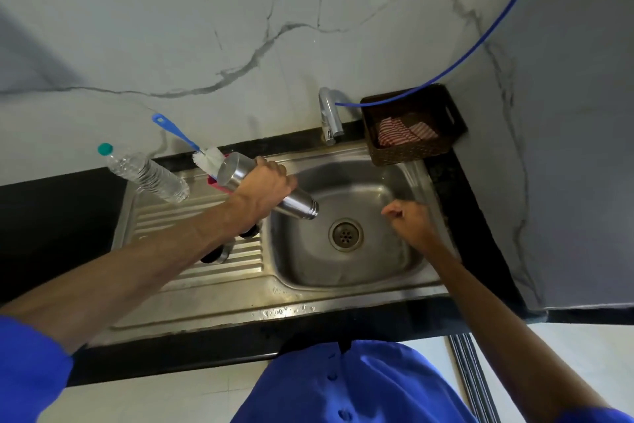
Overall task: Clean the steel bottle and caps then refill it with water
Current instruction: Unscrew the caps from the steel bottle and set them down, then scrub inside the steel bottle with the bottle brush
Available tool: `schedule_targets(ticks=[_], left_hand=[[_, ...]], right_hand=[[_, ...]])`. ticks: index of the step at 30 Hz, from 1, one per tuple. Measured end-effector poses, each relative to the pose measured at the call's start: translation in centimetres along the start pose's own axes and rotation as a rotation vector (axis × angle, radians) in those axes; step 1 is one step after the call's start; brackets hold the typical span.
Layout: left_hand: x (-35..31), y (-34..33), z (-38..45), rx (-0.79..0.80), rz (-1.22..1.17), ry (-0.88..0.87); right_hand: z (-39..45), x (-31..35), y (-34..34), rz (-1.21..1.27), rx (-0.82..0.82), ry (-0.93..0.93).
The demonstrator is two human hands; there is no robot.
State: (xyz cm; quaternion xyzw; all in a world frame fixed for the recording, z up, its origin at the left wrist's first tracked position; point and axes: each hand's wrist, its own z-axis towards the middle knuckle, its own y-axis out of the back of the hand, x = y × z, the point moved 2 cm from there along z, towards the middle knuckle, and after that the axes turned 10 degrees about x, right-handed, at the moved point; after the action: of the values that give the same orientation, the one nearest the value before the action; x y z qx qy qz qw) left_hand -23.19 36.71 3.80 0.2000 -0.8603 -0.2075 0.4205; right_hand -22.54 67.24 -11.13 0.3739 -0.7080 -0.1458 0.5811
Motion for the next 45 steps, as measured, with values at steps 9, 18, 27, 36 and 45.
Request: schedule_targets(ticks=[9,18,27,36,45], left_hand=[[0.4,-0.7,-0.7,-0.037,0.1,0.038],[-0.6,-6.0,-2.7,-0.027,-0.126,0.081],[-3.2,-16.7,-10.0,0.022,-1.384,0.286],[0.8,-27.3,-16.7,-0.366,-1.921,0.471],[4.6,-34.4,-19.2,-0.481,-1.983,0.473]], right_hand=[[1.0,1.6,-0.9,-0.025,0.148,-0.036],[1.0,4.3,-4.6,-0.028,0.222,-0.08],[1.5,10.6,-9.4,-0.013,0.195,-0.065],[6.7,33.3,-8.7,-0.035,0.006,0.325],[10.8,48.8,-9.1,-0.609,0.172,0.483]])
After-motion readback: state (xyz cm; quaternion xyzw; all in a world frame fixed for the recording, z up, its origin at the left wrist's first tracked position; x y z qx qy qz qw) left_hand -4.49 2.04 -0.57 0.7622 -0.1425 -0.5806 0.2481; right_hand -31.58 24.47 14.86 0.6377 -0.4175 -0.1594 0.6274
